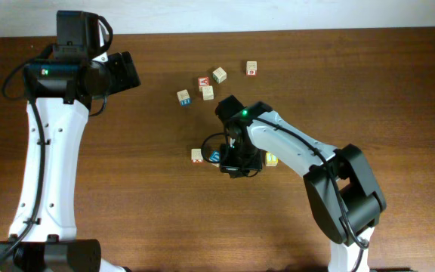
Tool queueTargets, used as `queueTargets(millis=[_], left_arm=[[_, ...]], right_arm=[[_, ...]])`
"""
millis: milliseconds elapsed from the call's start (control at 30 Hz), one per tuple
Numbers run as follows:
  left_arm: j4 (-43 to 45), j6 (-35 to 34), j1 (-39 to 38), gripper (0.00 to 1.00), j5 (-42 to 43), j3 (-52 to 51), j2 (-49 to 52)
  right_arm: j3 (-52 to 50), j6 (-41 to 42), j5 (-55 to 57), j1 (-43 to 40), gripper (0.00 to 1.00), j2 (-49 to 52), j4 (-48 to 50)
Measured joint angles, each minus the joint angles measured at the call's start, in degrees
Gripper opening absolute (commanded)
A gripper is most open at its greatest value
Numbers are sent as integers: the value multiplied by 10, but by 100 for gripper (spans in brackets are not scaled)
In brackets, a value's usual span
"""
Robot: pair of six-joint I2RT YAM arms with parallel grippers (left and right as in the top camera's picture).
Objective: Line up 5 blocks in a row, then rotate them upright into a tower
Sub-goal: 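Lower the right gripper onto the row and push the blocks together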
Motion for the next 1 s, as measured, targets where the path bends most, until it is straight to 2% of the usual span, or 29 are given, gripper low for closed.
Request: queueTargets(millis=[1000], left_arm=[[5, 0, 0, 81, 0, 0, 4]], right_arm=[[0, -17, 11, -4, 4, 1, 106]])
